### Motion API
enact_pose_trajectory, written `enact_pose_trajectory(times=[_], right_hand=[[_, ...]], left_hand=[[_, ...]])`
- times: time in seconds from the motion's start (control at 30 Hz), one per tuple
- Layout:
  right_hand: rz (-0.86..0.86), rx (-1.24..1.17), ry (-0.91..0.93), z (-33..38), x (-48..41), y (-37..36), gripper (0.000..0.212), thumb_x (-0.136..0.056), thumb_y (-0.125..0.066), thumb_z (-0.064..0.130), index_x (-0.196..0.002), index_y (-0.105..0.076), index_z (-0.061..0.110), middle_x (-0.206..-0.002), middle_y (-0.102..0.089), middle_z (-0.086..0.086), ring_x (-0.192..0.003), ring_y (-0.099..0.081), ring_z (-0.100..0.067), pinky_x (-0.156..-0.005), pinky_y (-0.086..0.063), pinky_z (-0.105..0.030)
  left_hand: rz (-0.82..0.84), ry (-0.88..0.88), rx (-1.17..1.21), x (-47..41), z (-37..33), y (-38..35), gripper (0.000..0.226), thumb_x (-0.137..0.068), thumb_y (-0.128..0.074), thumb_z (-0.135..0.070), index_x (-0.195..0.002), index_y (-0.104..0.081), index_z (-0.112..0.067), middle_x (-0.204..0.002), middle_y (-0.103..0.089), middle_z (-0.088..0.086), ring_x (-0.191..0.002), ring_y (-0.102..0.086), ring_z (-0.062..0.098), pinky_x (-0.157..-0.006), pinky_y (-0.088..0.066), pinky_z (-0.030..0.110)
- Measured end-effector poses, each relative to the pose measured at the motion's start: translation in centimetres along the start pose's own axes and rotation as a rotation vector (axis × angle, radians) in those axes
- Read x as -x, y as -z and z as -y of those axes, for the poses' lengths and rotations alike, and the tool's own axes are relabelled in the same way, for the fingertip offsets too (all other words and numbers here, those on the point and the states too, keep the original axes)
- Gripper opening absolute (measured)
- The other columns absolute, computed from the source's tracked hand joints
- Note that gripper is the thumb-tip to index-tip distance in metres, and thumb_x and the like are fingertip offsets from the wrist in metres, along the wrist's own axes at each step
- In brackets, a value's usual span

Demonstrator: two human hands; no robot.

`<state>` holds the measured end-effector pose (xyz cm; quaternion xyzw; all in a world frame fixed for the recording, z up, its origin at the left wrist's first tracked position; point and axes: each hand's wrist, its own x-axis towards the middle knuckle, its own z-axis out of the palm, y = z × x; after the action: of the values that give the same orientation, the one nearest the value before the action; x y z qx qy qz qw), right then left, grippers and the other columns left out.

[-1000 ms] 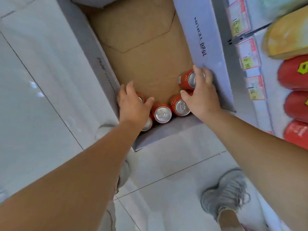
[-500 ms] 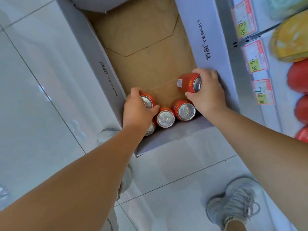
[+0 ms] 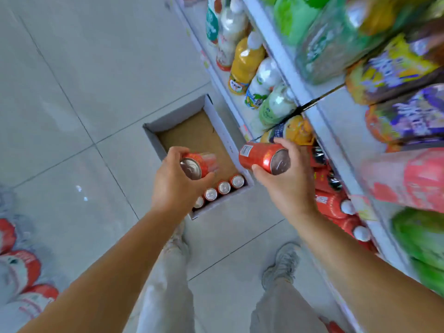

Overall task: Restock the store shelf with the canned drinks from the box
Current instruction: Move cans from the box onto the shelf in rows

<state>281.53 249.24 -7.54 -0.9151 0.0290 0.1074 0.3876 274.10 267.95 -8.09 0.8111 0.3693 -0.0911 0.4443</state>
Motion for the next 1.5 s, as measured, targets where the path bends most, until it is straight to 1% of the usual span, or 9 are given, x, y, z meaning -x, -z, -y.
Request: enact_pose_trajectory(times=[0.07, 0.2, 0.33, 0.63, 0.77, 0.93, 1.1, 1.27, 1.5], right_hand=[[-0.064, -0.051, 0.035, 5.2, 2.1, 6.1, 0.064, -0.063, -0.083, 0.025, -0.121, -0.055, 0.028, -0.111, -0.047, 0.011, -0.102, -0.051, -0.004, -0.085, -0.038, -0.007], [-0.161, -0.192, 0.118, 13.6, 6.6, 17.3, 0.066, -0.059, -0.079, 0.039, -0.118, -0.048, 0.041, -0.114, -0.049, 0.013, -0.101, -0.062, -0.019, -0.077, -0.056, -0.045], [-0.308, -0.340, 0.206, 19.1, 11.1, 26.7, 0.073, -0.057, -0.085, 0.035, -0.111, -0.040, 0.055, -0.105, -0.057, 0.021, -0.087, -0.064, -0.002, -0.070, -0.054, -0.025], [-0.665, -0.438, 0.331, 20.5, 21.2, 42.7, 0.067, -0.058, -0.087, 0.031, -0.110, -0.051, 0.053, -0.107, -0.063, 0.021, -0.099, -0.066, -0.014, -0.083, -0.056, -0.041], [-0.862, -0.426, 0.277, 18.7, 25.9, 48.4, 0.070, -0.067, -0.082, 0.005, -0.118, -0.054, 0.044, -0.099, -0.060, 0.037, -0.086, -0.065, 0.005, -0.063, -0.050, -0.006], [-1.045, -0.292, 0.223, 16.4, 27.3, 54.6, 0.068, -0.061, -0.084, 0.028, -0.111, -0.044, 0.051, -0.098, -0.053, 0.043, -0.093, -0.057, 0.012, -0.079, -0.046, -0.013], [-1.014, -0.163, 0.100, 13.2, 24.0, 59.5, 0.066, -0.054, -0.085, 0.039, -0.107, -0.046, 0.040, -0.096, -0.058, 0.025, -0.096, -0.061, -0.011, -0.091, -0.050, -0.041], [-0.894, -0.123, 0.004, 11.4, 21.4, 62.4, 0.069, -0.044, -0.073, 0.054, -0.108, -0.049, 0.042, -0.105, -0.063, 0.017, -0.100, -0.061, -0.012, -0.093, -0.050, -0.043], [-0.803, -0.147, 0.000, 11.3, 20.1, 62.9, 0.074, -0.072, -0.081, 0.036, -0.133, -0.040, 0.031, -0.116, -0.052, 0.013, -0.110, -0.055, -0.013, -0.096, -0.045, -0.035]], left_hand=[[0.001, -0.086, 0.007, 3.7, -5.9, 4.7, 0.061, -0.066, -0.083, -0.044, -0.117, -0.051, -0.034, -0.105, -0.056, -0.013, -0.084, -0.054, 0.000, -0.063, -0.034, 0.005], [0.015, -0.290, 0.009, 10.6, -16.6, 12.2, 0.061, -0.061, -0.084, -0.045, -0.113, -0.054, -0.039, -0.099, -0.061, -0.010, -0.092, -0.060, 0.013, -0.080, -0.047, 0.024], [-0.005, -0.500, -0.030, 16.8, -25.6, 16.9, 0.070, -0.050, -0.074, -0.064, -0.107, -0.040, -0.042, -0.088, -0.058, -0.021, -0.085, -0.062, 0.015, -0.077, -0.051, 0.033], [0.099, -1.039, -0.032, 29.5, -39.0, 17.5, 0.060, -0.053, -0.078, -0.064, -0.101, -0.044, -0.052, -0.093, -0.053, -0.046, -0.083, -0.053, -0.021, -0.063, -0.041, 0.010], [0.180, -1.185, 0.011, 34.4, -42.9, 14.9, 0.059, -0.050, -0.066, -0.073, -0.103, -0.046, -0.058, -0.094, -0.054, -0.047, -0.084, -0.056, -0.017, -0.066, -0.045, 0.017], [0.185, -1.250, 0.076, 38.3, -46.6, 11.2, 0.062, -0.055, -0.068, -0.070, -0.107, -0.042, -0.050, -0.086, -0.062, -0.032, -0.080, -0.061, -0.007, -0.067, -0.047, 0.023], [0.176, -1.262, 0.058, 39.1, -48.0, 8.5, 0.054, -0.062, -0.074, -0.061, -0.105, -0.047, -0.040, -0.087, -0.062, -0.026, -0.084, -0.062, 0.006, -0.072, -0.050, 0.033], [0.198, -1.303, 0.015, 39.0, -49.0, 8.0, 0.053, -0.062, -0.073, -0.059, -0.105, -0.048, -0.040, -0.090, -0.062, -0.028, -0.086, -0.062, 0.007, -0.073, -0.049, 0.032], [0.222, -1.310, 0.031, 39.2, -50.3, 7.2, 0.056, -0.063, -0.073, -0.063, -0.109, -0.049, -0.041, -0.097, -0.065, -0.025, -0.094, -0.063, 0.010, -0.081, -0.052, 0.036]])
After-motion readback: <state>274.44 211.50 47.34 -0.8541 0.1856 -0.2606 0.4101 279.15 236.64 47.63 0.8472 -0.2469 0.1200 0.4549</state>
